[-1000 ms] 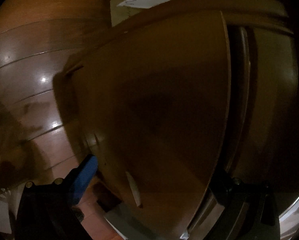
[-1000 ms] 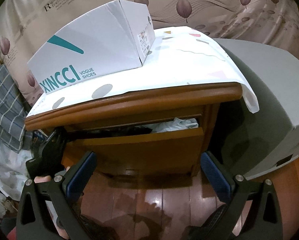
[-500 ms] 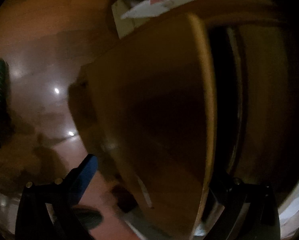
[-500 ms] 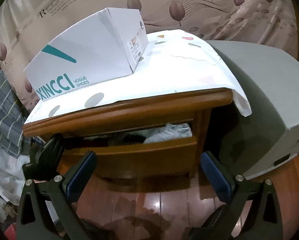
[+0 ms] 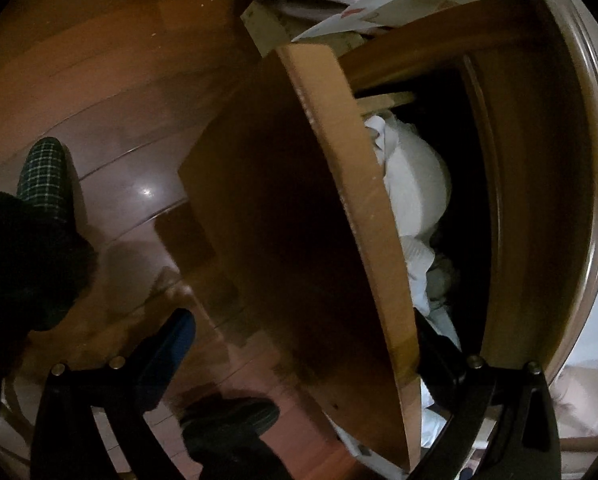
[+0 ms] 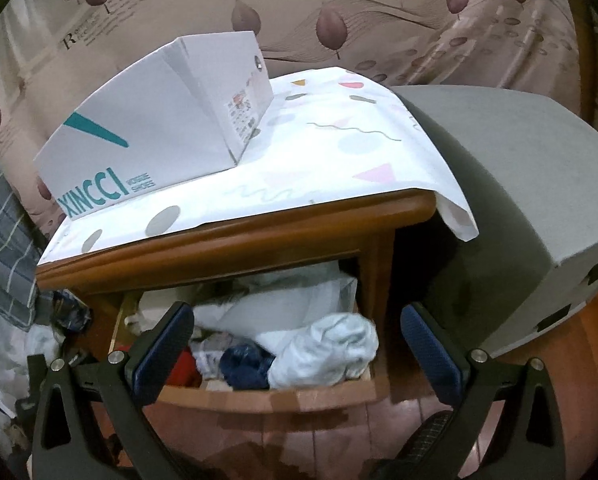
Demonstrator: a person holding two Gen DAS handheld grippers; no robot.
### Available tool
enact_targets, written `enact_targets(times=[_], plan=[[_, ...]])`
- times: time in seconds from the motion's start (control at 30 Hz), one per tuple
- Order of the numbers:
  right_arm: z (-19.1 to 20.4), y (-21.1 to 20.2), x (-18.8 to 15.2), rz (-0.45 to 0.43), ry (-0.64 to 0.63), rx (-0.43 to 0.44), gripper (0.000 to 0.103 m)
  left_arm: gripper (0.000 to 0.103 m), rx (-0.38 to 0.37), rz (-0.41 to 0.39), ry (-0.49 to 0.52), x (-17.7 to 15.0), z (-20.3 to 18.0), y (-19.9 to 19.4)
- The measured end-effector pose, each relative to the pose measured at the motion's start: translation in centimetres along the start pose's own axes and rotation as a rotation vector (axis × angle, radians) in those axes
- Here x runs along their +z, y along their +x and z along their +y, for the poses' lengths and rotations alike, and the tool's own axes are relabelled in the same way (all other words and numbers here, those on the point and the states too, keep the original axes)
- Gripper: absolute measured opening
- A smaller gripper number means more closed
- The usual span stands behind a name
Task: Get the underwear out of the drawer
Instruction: 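Hook the left tool on the drawer front and pull it open, then move the left tool over the red underwear in the drawer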
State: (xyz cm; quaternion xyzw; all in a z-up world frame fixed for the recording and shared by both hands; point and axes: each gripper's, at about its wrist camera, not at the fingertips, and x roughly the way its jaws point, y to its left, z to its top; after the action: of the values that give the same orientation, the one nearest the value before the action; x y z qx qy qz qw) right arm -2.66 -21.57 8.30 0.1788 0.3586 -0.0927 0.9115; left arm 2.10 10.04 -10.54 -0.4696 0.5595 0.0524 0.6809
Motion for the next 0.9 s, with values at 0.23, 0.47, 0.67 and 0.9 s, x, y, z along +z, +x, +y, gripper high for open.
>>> enact_targets(times=[0.23,0.47,0.67,0.9], plan=[[-0.7,0.1,0.5,-0.002,0.028,-0.014,0.103,0.103,0.042,0.008,0.06,-1.3,1.1,-2.5],[-1.3,0.1,0.8,-0.009,0.048,-0.015,0.103,0.103,0.084,0.025,0.091,-2.2,1.8,-3.7],[-1.5,0.1,1.0,0.005,0.042,-0.013,0.103,0.103,0.127,0.041,0.109,-3.3,2.6,-4.1],[-1.9,0.6,1.1,0.04,0.043,-0.018,0.103,0.103,0.152,0.058,0.134,-3.4,2.5,-4.4]])
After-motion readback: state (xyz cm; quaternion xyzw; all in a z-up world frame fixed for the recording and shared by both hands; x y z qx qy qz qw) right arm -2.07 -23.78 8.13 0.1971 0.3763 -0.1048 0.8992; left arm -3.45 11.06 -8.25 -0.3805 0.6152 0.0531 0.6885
